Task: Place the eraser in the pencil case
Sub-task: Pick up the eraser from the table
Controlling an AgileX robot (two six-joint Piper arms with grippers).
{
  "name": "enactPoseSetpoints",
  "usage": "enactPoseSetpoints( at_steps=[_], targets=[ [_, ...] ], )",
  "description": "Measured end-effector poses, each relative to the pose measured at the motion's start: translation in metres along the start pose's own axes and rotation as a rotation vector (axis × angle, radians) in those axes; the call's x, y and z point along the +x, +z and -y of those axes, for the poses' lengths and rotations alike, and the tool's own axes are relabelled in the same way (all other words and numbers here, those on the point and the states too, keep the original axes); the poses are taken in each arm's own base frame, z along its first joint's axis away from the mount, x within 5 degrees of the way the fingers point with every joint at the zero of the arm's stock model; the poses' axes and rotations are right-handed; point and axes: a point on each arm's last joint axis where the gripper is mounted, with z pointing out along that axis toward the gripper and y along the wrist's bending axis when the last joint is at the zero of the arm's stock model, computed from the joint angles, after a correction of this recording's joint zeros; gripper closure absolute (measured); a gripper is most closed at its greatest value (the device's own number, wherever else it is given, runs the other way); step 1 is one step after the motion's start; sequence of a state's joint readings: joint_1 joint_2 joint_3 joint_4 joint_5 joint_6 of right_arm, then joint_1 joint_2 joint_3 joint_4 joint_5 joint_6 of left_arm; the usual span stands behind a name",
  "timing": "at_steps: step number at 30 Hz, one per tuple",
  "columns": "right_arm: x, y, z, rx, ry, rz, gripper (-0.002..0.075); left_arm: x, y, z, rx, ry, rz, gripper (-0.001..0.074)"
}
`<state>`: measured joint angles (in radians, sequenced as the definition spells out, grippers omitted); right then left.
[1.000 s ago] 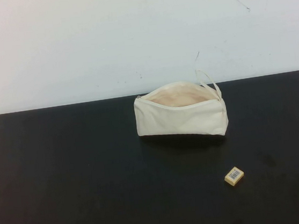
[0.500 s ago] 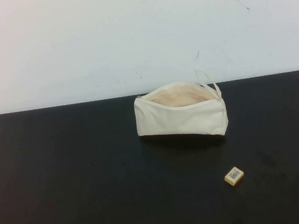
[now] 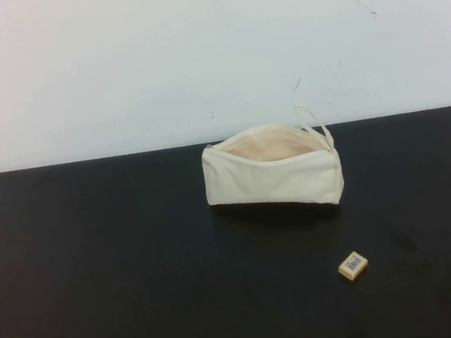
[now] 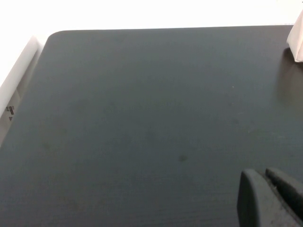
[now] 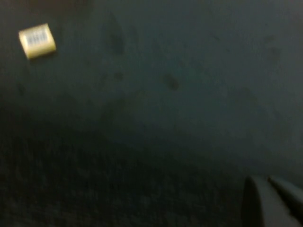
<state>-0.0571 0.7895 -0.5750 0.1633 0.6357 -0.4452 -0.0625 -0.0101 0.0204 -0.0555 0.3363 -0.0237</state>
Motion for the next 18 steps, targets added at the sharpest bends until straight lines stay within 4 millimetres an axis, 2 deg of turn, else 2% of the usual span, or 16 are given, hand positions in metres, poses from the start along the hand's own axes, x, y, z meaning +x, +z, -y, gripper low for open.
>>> enactPoseSetpoints(
  at_steps=[7,12,15,18],
  targets=[
    [-0.031,0.038,0.01,-0.07,-0.035,-0.075,0.0727,0.0,0.0,0.0,0.0,0.0,0.0,0.0736],
    [-0.062,0.06,-0.002,-0.161,-0.154,-0.044,0.0713,0.0,0.0,0.0,0.0,0.0,0.0,0.0736],
    [-0.08,0.075,-0.021,-0.229,-0.273,-0.034,0.063,0.0,0.0,0.0,0.0,0.0,0.0,0.0736],
    [-0.096,0.09,-0.05,-0.31,-0.391,-0.035,0.0478,0.0,0.0,0.0,0.0,0.0,0.0,0.0736]
  ],
)
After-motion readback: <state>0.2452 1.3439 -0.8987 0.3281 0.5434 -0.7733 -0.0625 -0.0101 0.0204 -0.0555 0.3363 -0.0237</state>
